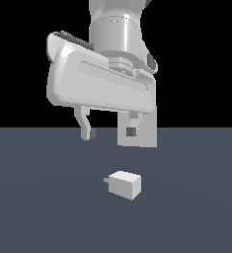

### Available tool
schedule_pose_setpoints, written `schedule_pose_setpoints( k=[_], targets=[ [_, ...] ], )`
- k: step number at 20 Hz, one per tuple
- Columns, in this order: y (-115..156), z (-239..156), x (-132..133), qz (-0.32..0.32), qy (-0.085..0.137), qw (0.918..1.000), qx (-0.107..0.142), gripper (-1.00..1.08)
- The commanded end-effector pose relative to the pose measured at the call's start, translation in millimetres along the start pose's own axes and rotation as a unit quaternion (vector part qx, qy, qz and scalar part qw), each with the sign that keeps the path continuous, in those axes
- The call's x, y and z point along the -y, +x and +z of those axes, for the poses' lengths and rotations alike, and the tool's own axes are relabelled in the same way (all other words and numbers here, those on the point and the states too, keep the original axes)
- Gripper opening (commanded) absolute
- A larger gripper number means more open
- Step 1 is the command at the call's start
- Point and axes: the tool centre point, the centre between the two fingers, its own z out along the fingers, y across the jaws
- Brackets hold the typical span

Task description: Plug the charger into the wall socket.

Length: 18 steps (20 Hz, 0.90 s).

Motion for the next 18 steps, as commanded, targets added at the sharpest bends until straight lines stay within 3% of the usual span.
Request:
schedule_pose_setpoints(
  k=[1, 9, 18],
  targets=[
    [-7, 6, 1, -0.029, 0.001, 0.9996, -0.002, 1.0],
    [-22, 20, 2, -0.093, 0.003, 0.9956, -0.007, 1.0],
    [-29, 26, 1, -0.121, 0.004, 0.9926, -0.009, 1.0]
  ],
)
